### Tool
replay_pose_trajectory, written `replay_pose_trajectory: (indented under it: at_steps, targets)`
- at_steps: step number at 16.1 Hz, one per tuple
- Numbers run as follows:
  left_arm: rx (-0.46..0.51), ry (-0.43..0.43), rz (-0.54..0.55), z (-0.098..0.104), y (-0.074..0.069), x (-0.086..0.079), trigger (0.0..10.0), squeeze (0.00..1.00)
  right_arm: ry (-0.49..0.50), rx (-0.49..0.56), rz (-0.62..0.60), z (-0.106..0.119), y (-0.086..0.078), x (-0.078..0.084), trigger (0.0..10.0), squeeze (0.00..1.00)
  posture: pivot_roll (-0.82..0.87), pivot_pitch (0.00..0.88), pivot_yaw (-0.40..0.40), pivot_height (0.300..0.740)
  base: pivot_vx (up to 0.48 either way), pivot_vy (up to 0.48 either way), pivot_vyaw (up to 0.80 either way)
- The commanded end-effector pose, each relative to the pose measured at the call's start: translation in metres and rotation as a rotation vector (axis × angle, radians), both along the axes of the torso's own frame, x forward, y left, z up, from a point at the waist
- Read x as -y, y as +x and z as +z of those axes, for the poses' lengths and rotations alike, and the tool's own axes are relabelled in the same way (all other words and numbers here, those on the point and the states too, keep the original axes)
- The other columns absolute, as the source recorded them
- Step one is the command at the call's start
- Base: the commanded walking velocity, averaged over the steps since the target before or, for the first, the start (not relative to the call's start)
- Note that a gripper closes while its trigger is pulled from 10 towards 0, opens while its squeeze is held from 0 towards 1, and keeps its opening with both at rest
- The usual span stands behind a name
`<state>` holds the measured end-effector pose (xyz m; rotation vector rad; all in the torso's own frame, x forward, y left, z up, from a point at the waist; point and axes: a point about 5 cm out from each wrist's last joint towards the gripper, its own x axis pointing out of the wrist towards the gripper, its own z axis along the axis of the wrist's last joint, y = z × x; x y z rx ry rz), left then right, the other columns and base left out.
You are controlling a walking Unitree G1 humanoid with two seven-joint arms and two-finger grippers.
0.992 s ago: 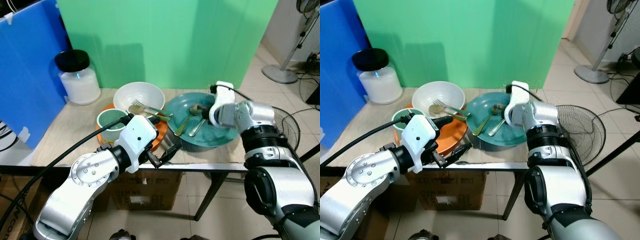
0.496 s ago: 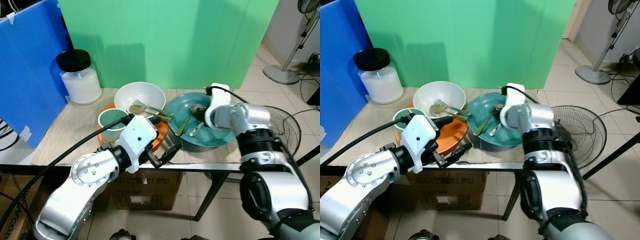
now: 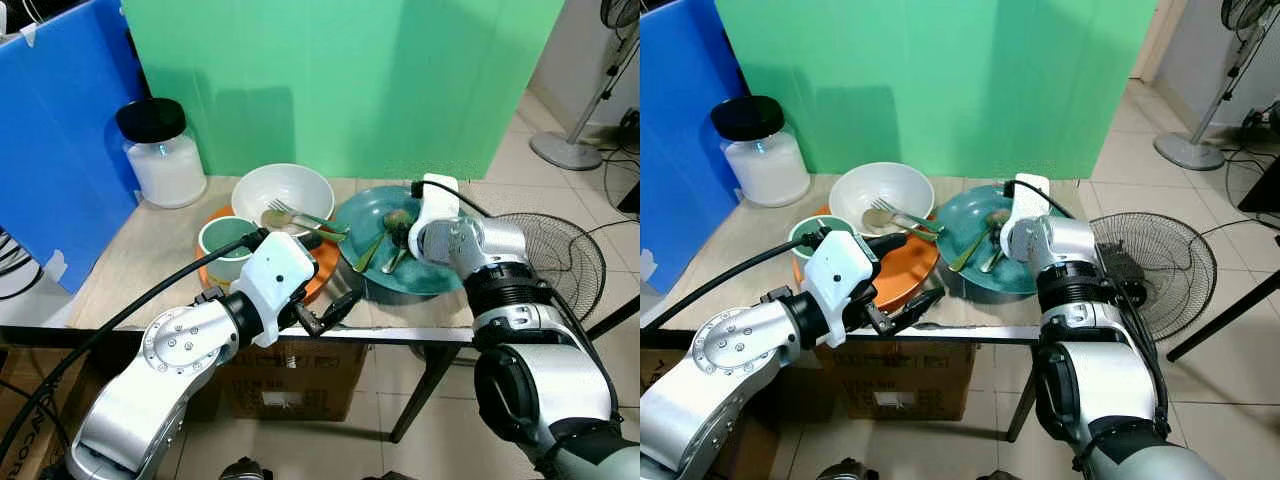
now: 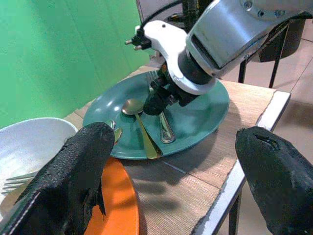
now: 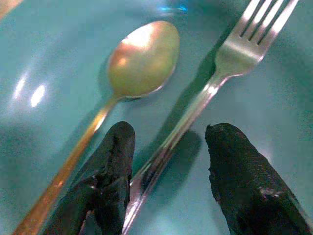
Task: Setting the table
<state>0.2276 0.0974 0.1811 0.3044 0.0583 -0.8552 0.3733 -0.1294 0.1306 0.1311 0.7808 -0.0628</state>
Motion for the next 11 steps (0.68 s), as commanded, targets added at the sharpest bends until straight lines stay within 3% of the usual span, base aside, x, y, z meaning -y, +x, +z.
replay_pose_trajectory:
  at_steps: [1, 7, 8, 9, 10, 11]
  targets:
    - [0.008, 0.004, -0.01, 0.002, -0.002, 0.001, 10.0, 0.0, -0.002, 0.011, -0.022, 0.002, 0.002, 0.0, 10.0, 0.0, 0.12, 0.0, -0.035, 0.74, 0.0, 0.0, 0.0]
    - [0.008, 0.008, -0.018, 0.003, -0.001, 0.002, 10.0, 0.0, 0.067, -0.01, -0.082, -0.011, 0.004, -0.004, 10.0, 0.0, 0.12, 0.0, -0.027, 0.74, 0.0, 0.0, 0.0]
    - [0.009, 0.008, -0.018, 0.003, -0.001, 0.002, 10.0, 0.0, 0.068, -0.012, -0.083, -0.011, 0.004, -0.004, 7.4, 0.0, 0.12, 0.0, -0.028, 0.74, 0.0, 0.0, 0.0]
    - [0.009, 0.008, -0.017, 0.003, -0.001, 0.002, 10.0, 0.0, 0.067, -0.017, -0.082, -0.012, 0.004, -0.004, 6.4, 0.0, 0.12, 0.0, -0.028, 0.74, 0.0, 0.0, 0.0]
    - [0.008, 0.008, -0.016, 0.003, -0.001, 0.002, 10.0, 0.0, 0.066, -0.026, -0.082, -0.013, 0.004, -0.004, 4.4, 0.0, 0.12, 0.0, -0.029, 0.74, 0.0, 0.0, 0.0]
    - [0.008, 0.008, -0.016, 0.003, -0.001, 0.002, 10.0, 0.0, 0.066, -0.033, -0.083, -0.014, 0.003, -0.004, 3.6, 0.0, 0.12, 0.0, -0.029, 0.74, 0.0, 0.0, 0.0]
